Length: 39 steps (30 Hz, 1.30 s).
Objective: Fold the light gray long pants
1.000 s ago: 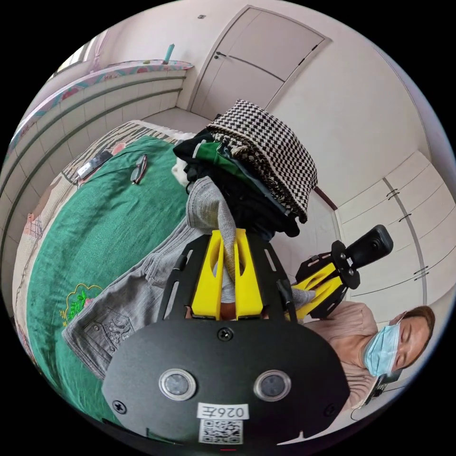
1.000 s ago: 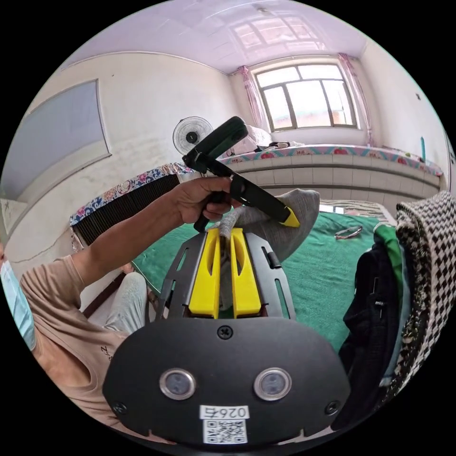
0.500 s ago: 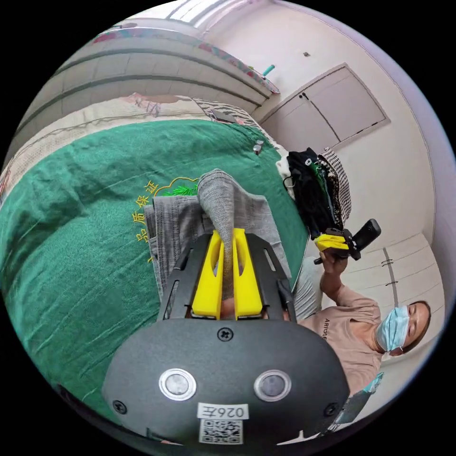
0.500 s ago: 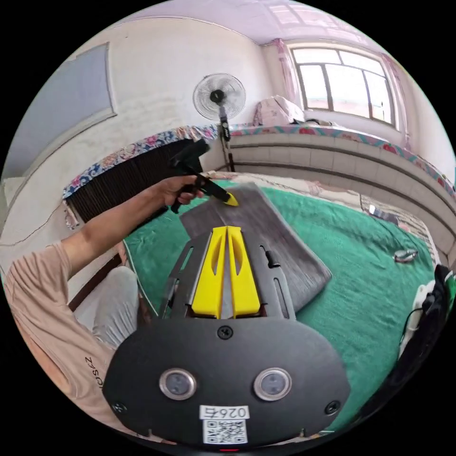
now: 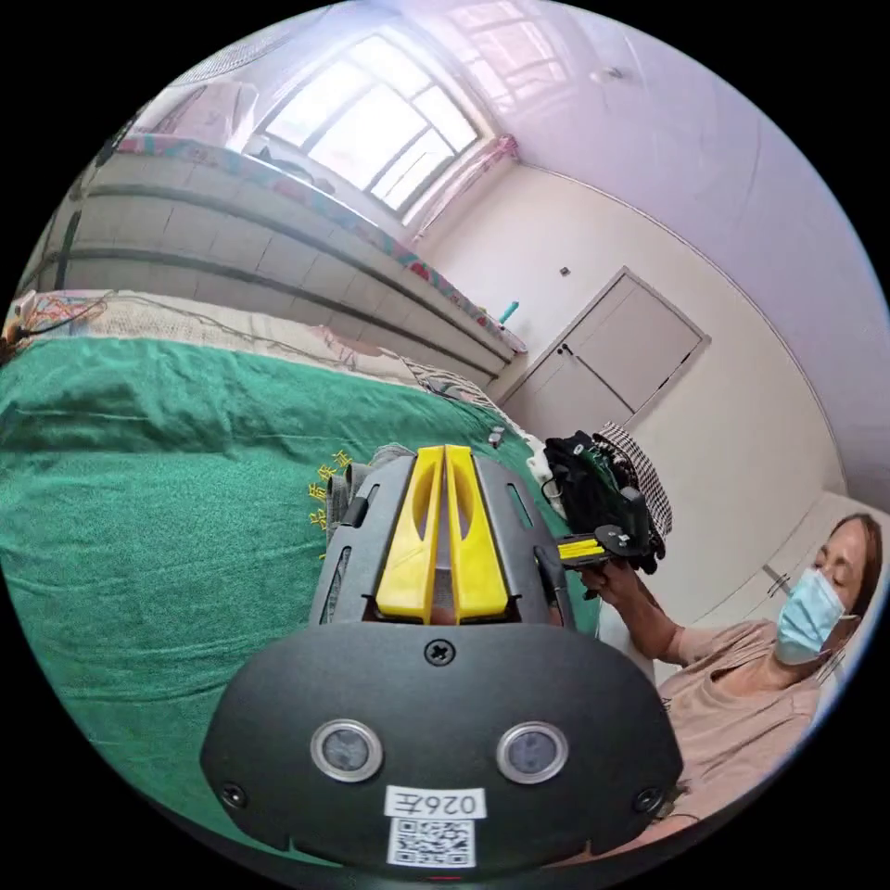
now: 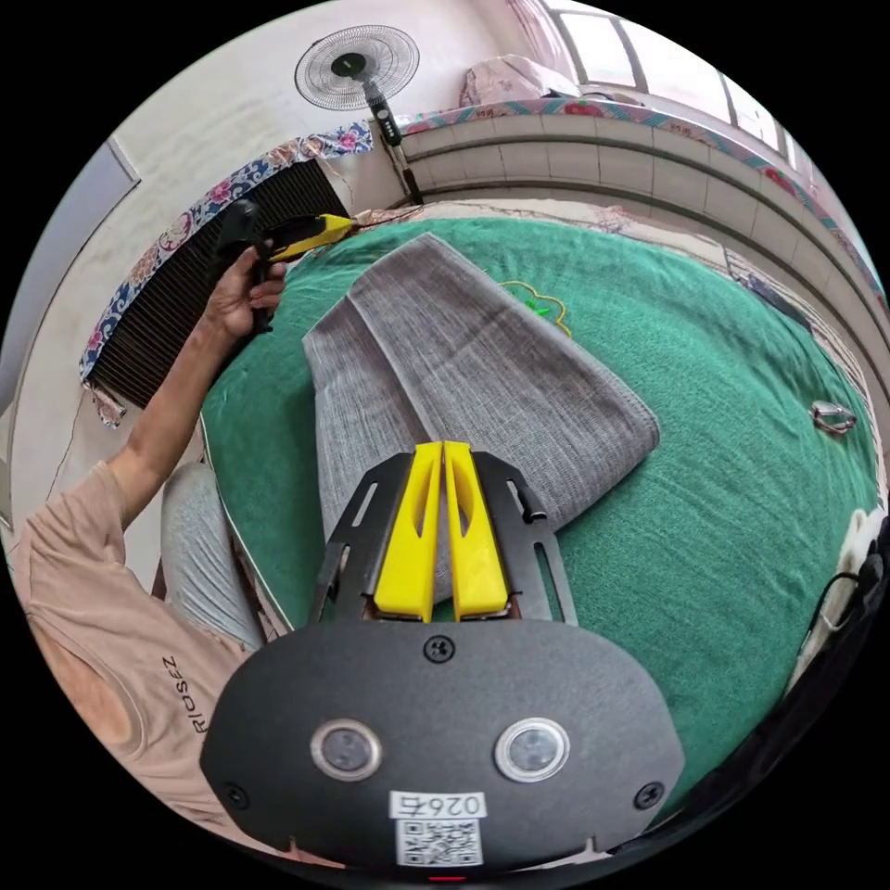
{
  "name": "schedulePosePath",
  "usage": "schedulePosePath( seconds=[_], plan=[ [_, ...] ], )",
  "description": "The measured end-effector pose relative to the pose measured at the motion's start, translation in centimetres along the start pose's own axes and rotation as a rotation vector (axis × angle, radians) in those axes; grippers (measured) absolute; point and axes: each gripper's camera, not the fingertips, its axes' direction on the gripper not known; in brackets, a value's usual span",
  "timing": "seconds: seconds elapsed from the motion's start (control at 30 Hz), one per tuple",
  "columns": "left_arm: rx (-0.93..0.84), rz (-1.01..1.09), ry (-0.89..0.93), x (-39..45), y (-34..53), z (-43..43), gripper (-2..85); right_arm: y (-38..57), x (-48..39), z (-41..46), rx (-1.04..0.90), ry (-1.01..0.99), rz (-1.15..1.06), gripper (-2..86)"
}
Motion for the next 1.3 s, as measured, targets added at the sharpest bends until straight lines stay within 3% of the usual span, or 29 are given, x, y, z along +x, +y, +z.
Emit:
schedulePosePath(
  seconds=[0.1, 0.17, 0.33, 0.43, 0.5, 0.63, 0.67, 0.8, 0.87, 1.03, 1.1, 1.17, 1.23, 1.3],
  plan=[
    [-0.144, 0.211, -0.253, 4.4, 2.0, 4.4, -0.9, -0.7, 0.0, 1.8, -0.050, 0.022, 0.021, -0.9],
    [-0.461, 0.320, -0.515, 3.7, 3.6, 10.9, -0.9, -1.2, -0.1, 3.9, -0.097, 0.041, 0.021, -0.9],
    [-0.500, 0.060, -0.355, 0.7, 2.1, 10.1, -0.9, -1.2, -2.8, 4.6, -0.052, 0.170, -0.050, -0.9],
    [-0.287, 0.122, -0.396, 3.6, 2.0, 7.3, -1.0, -1.0, -5.3, 5.9, -0.061, 0.330, -0.148, -0.9],
    [-0.248, 0.209, -0.435, 5.6, 1.9, 7.3, -1.0, -0.7, -6.7, 6.6, -0.068, 0.425, -0.213, -0.9],
    [-0.488, 0.446, -0.682, 5.6, 1.6, 13.5, -0.9, -0.5, -8.6, 7.9, -0.088, 0.579, -0.294, -0.9],
    [-0.584, 0.419, -0.641, 3.5, 1.6, 15.4, -0.8, -0.6, -8.4, 7.9, -0.083, 0.583, -0.274, -0.9],
    [-0.585, 0.052, -0.361, -1.3, -0.9, 13.5, -0.9, -0.9, -6.7, 7.6, -0.075, 0.520, -0.213, -0.9],
    [-0.440, -0.011, -0.249, -1.9, -0.5, 9.9, -1.0, -1.1, -4.9, 6.7, -0.080, 0.439, -0.172, -0.9],
    [-0.208, 0.103, -0.307, 1.3, 3.8, 3.4, -1.0, -0.4, -0.7, 3.0, 0.011, 0.291, -0.053, -0.9],
    [-0.272, 0.187, -0.452, 1.7, 5.8, 4.0, -1.0, 0.1, 0.5, 1.6, 0.050, 0.199, -0.050, -0.9],
    [-0.451, 0.281, -0.593, 0.4, 8.3, 6.8, -1.0, 0.4, 2.1, 2.1, -0.007, 0.087, -0.073, -1.0],
    [-0.368, 0.244, -0.589, 0.6, 8.5, 5.4, -0.9, 0.4, 3.5, 4.2, -0.116, 0.076, -0.047, -1.1],
    [-0.335, 0.155, -0.536, 0.8, 8.0, 3.5, -0.8, 0.6, 4.8, 4.1, -0.100, 0.066, -0.007, -1.2]
  ],
)
